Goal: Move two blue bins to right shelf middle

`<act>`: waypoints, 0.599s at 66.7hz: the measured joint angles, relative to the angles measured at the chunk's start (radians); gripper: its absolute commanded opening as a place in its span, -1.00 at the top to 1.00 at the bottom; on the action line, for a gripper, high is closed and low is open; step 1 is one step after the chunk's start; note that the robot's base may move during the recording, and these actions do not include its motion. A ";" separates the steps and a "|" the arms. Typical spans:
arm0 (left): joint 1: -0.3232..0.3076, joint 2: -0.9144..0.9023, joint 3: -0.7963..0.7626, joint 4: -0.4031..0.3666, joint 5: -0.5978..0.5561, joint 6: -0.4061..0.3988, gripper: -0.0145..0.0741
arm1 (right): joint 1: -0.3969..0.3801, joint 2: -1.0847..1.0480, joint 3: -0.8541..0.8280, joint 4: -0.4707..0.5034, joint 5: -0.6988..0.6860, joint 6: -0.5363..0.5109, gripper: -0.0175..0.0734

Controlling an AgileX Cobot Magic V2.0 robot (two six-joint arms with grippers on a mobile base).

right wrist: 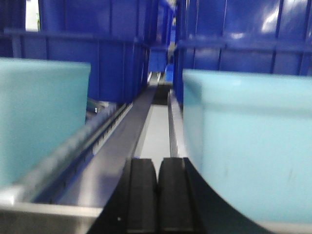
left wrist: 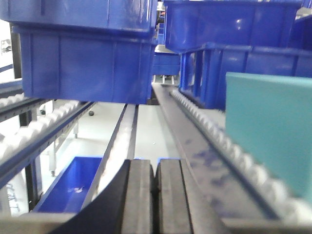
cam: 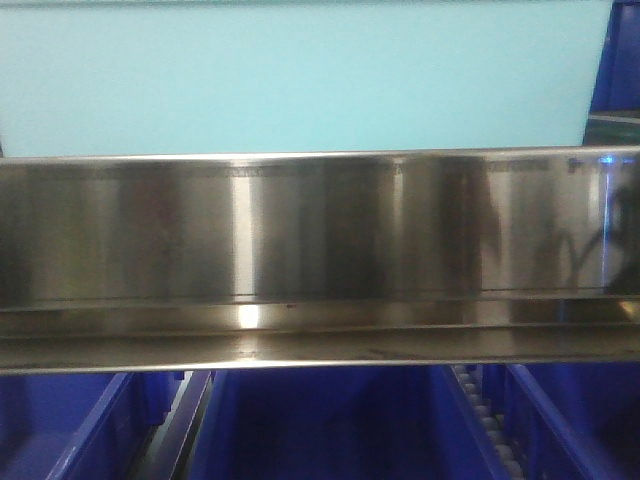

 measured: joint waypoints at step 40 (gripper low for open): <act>0.000 0.552 -0.728 0.047 0.401 0.000 0.92 | 0.000 0.527 -0.633 0.000 0.363 0.000 0.98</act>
